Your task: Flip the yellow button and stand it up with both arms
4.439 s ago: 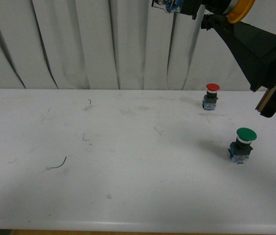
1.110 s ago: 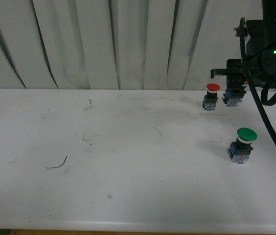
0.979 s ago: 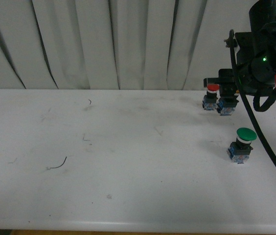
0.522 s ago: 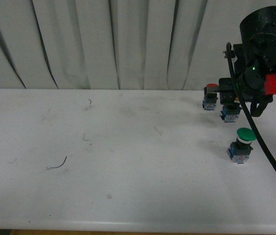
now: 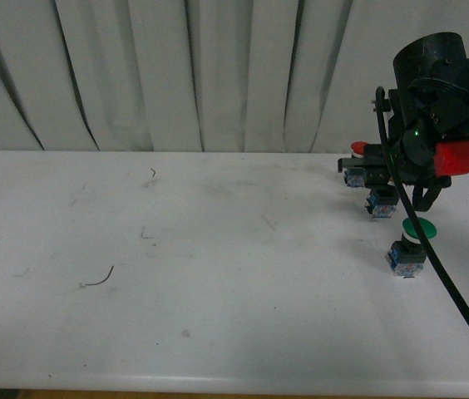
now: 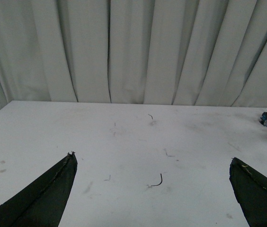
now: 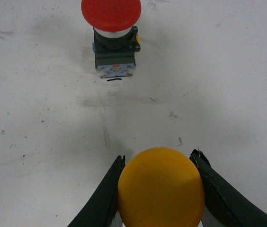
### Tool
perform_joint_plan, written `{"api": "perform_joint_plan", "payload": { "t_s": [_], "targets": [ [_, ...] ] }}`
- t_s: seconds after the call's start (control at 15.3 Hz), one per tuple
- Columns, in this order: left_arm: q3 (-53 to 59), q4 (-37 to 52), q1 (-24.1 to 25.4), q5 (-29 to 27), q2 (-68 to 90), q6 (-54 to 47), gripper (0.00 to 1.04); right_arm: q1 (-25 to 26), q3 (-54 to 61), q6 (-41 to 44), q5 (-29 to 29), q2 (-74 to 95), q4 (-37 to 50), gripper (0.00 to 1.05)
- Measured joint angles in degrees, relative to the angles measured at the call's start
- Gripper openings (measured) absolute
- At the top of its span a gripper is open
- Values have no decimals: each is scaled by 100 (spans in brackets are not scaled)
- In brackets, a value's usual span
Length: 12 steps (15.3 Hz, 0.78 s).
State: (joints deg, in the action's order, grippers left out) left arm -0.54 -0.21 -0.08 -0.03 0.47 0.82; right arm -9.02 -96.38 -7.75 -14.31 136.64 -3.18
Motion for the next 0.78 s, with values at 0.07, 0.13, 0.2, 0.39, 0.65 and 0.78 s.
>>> {"api": "perform_joint_plan", "payload": {
  "t_s": [0.07, 0.13, 0.2, 0.39, 0.65, 0.78],
  "targets": [
    [0, 0, 0, 0, 0, 0, 98, -39, 0, -31, -28, 57, -22, 36],
    [0, 0, 0, 0, 0, 0, 98, -81, 0, -2, -234, 114, -24, 36],
    [0, 0, 0, 0, 0, 0, 98, -85, 0, 13, -262, 114, -24, 36],
    [0, 0, 0, 0, 0, 0, 98, -111, 0, 83, -378, 116, -20, 36],
    [0, 0, 0, 0, 0, 0, 98, -109, 15, 140, -398, 116, 31, 36],
    [0, 0, 0, 0, 0, 0, 98, -107, 39, 140, -393, 116, 24, 36]
  ]
}}
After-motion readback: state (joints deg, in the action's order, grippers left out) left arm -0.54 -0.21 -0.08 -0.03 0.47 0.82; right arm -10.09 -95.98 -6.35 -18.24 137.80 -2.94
